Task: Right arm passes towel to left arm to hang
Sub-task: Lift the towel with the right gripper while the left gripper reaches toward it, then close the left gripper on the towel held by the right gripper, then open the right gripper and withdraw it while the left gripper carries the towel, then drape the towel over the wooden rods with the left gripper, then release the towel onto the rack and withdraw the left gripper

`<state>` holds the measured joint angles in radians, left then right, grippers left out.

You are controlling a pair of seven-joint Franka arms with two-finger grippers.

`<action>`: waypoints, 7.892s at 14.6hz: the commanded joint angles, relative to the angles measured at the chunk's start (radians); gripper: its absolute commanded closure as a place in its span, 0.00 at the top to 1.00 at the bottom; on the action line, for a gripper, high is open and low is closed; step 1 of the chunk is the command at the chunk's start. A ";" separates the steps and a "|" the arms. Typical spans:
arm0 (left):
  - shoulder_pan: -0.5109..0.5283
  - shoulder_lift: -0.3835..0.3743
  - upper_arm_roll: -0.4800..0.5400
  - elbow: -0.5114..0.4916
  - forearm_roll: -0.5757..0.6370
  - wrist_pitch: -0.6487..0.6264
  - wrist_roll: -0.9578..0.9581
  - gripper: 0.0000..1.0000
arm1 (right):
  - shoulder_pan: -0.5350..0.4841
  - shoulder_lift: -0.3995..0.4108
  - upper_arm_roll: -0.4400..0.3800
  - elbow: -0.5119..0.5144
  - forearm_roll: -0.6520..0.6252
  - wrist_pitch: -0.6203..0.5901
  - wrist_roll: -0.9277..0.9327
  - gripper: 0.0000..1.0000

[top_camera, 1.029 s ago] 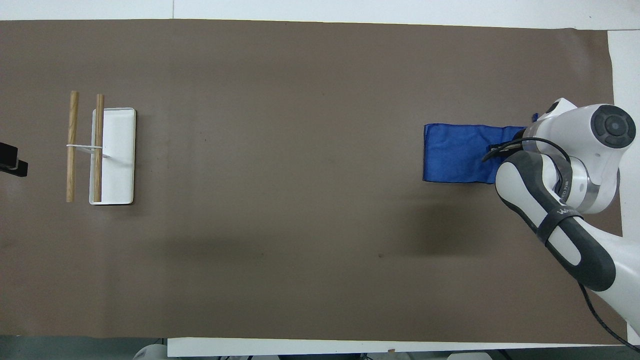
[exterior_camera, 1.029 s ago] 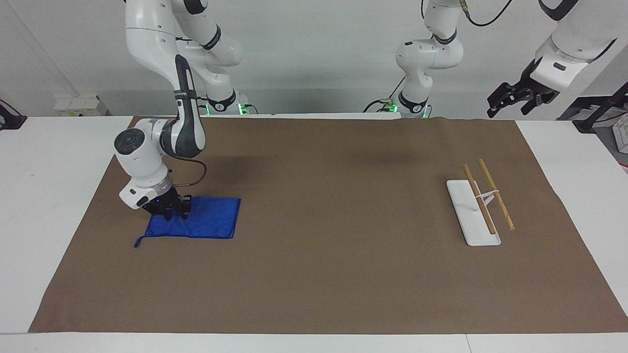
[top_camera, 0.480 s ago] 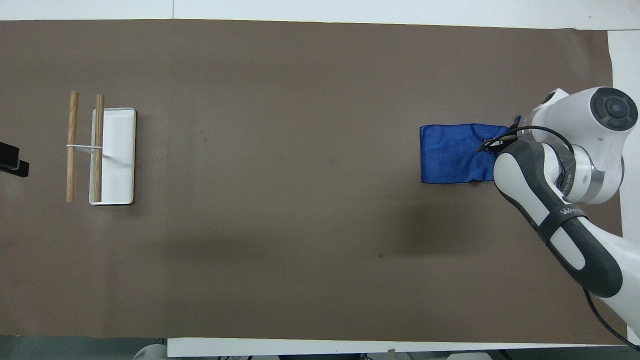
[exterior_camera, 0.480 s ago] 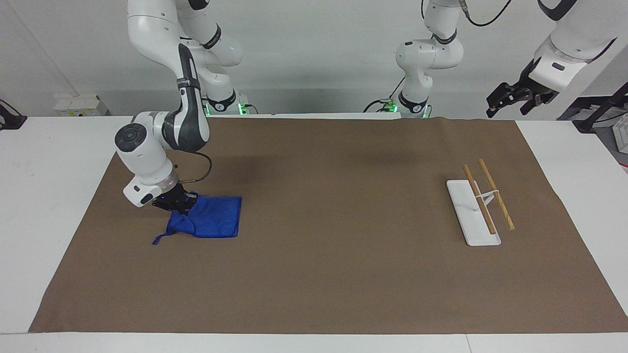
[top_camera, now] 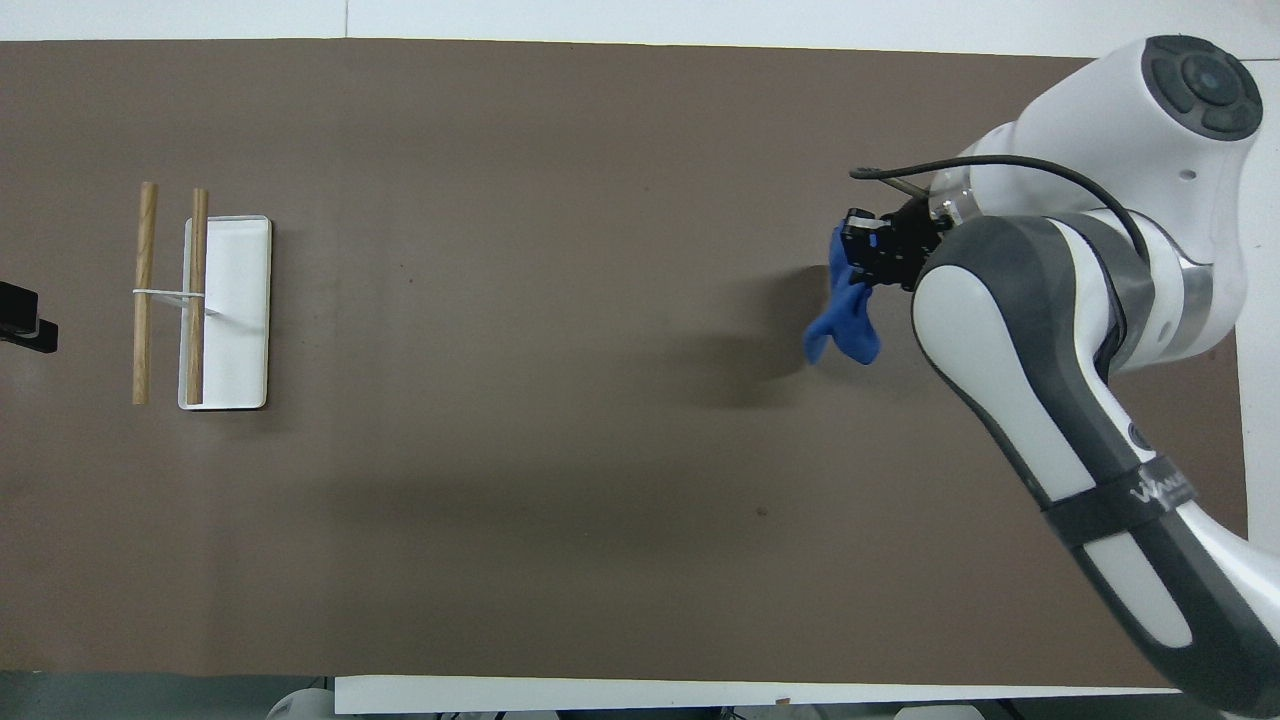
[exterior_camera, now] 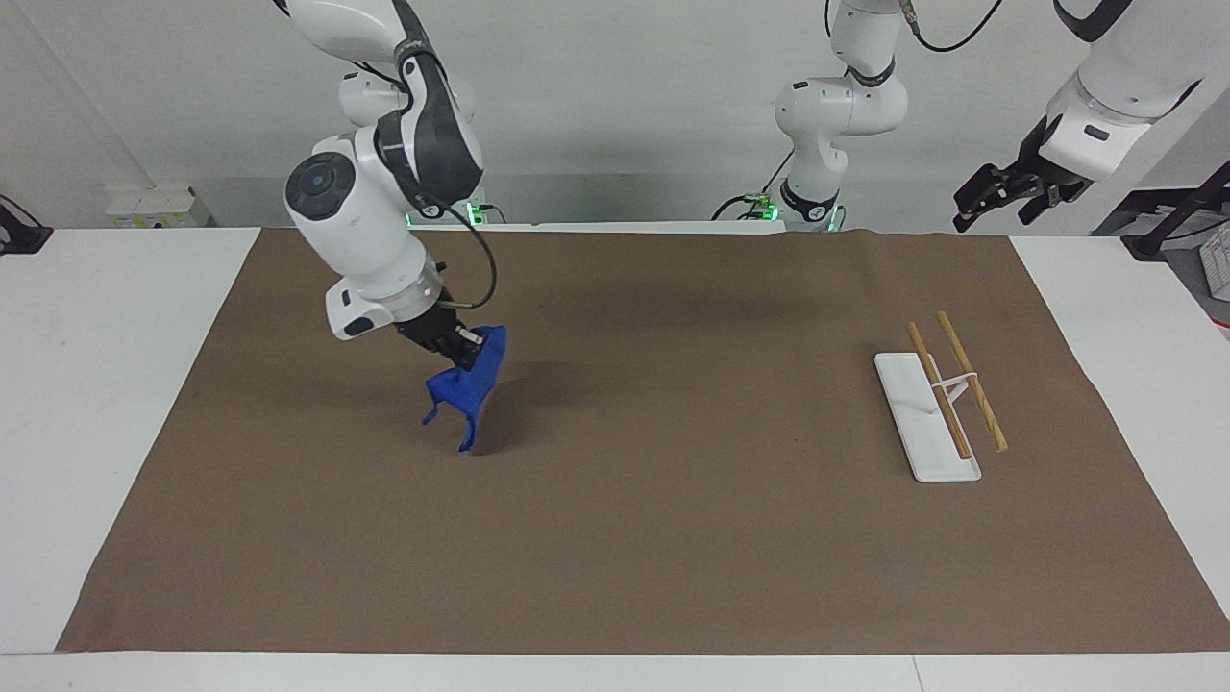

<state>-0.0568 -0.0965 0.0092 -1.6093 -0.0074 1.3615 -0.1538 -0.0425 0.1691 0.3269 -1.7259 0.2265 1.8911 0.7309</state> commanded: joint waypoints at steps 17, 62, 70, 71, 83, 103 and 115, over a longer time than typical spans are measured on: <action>-0.193 -0.101 -0.014 -0.439 -0.384 0.637 -1.648 1.00 | -0.002 0.162 0.446 0.147 0.344 0.592 0.782 0.00; -0.095 -0.034 -0.011 -0.463 -0.388 0.812 -0.689 0.00 | 0.001 -0.106 -0.009 -0.003 -0.124 0.040 -0.412 0.99; 0.006 -0.035 -0.003 -0.466 -0.388 0.783 -0.305 0.00 | 0.139 -0.177 -0.471 0.066 -0.191 -0.204 -0.787 0.99; 0.015 -0.035 -0.003 -0.463 -0.388 0.775 -0.303 0.00 | 0.132 -0.177 -0.476 0.065 -0.196 -0.204 -0.794 0.99; 0.100 0.032 0.002 -0.336 -0.353 0.775 -0.170 0.00 | 0.079 -0.146 -0.457 0.170 -0.263 -0.366 -0.869 0.99; 0.206 0.107 0.002 -0.247 -0.319 0.792 0.172 0.00 | 0.079 -0.169 -0.463 0.146 -0.260 -0.369 -0.861 0.99; 0.265 0.083 0.008 -0.351 -0.319 0.817 0.596 0.00 | 0.076 -0.171 -0.463 0.144 -0.260 -0.391 -0.861 0.99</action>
<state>0.2053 0.0041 0.0162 -1.9304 -0.3337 2.1645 0.4512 0.0437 -0.0008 -0.1415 -1.5818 -0.0349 1.5119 -0.1362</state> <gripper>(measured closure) 0.978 0.004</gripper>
